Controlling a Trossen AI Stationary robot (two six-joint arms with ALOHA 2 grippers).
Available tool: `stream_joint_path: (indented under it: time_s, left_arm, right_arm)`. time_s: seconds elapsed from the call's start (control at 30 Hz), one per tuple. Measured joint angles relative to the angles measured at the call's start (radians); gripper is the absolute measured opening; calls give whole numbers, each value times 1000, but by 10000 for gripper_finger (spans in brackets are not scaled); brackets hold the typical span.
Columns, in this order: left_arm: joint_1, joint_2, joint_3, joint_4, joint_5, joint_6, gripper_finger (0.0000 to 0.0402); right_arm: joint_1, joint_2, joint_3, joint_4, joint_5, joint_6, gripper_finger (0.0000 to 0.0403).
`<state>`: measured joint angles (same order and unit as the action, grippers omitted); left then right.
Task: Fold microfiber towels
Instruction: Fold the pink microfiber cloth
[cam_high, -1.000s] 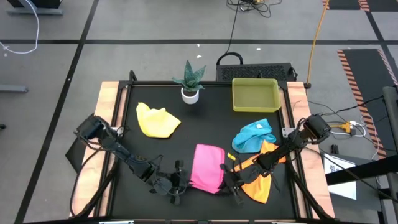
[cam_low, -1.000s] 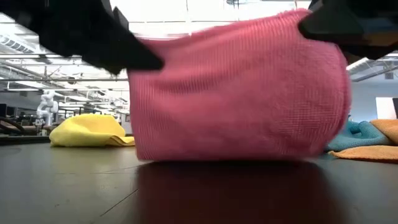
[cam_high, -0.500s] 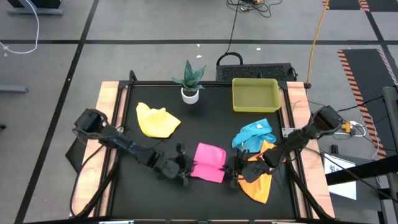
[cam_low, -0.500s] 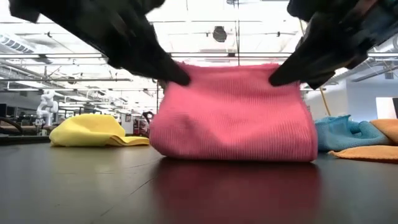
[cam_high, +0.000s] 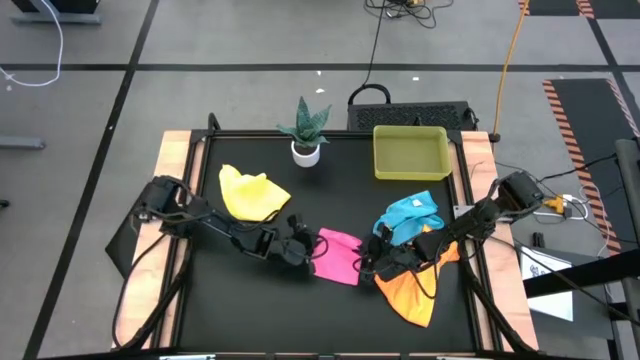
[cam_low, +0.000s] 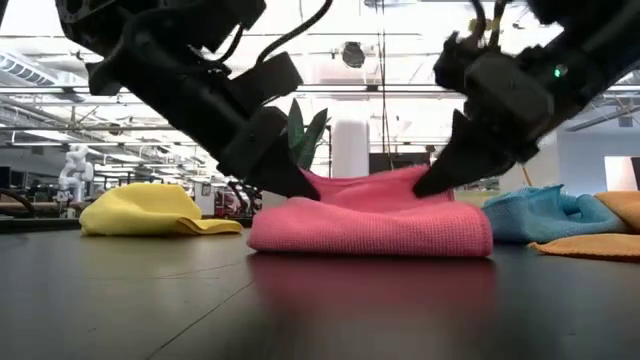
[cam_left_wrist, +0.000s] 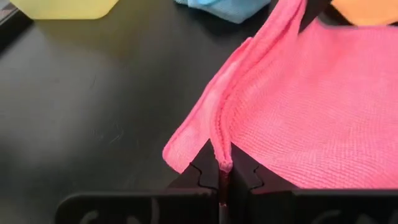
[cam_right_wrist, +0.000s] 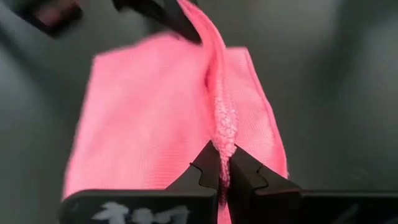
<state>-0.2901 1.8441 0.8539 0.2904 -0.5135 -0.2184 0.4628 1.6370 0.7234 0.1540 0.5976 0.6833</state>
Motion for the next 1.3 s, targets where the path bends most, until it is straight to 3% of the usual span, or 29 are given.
stream_joint_path:
  time_s: [0.1, 0.2, 0.37, 0.43, 0.57, 0.63, 0.9, 1.17, 1.3]
  left_arm:
    - [-7, -47, -1, -13, 55, 3, 12]
    - [-32, -101, 0, -30, 213, 4, 17]
    - [-82, -171, 0, -40, 501, 0, 5]
    - [-97, -182, 1, -15, 563, -17, 6]
    - [-120, -207, 0, 8, 537, -38, 16]
    - [-122, -211, 1, 9, 514, -36, 14]
    - [-40, -152, -1, -26, 346, -23, 17]
    - [48, -29, 0, 74, 328, -18, 5]
    - [79, 1, 0, 101, 328, -16, 21]
  right_arm:
    - [-5, 15, -1, 5, -58, -5, 0]
    - [16, 7, -1, 42, -137, -32, 0]
    - [82, 4, -1, 312, -424, -158, 0]
    - [108, 2, 0, 414, -469, -210, 0]
    - [133, 2, 0, 556, -466, -263, 0]
    - [136, 2, 0, 546, -438, -262, 0]
    - [97, 3, -1, 225, -211, -102, 0]
    - [66, 3, -1, 51, -114, 27, 0]
    - [59, 3, -4, 32, -71, 65, 0]
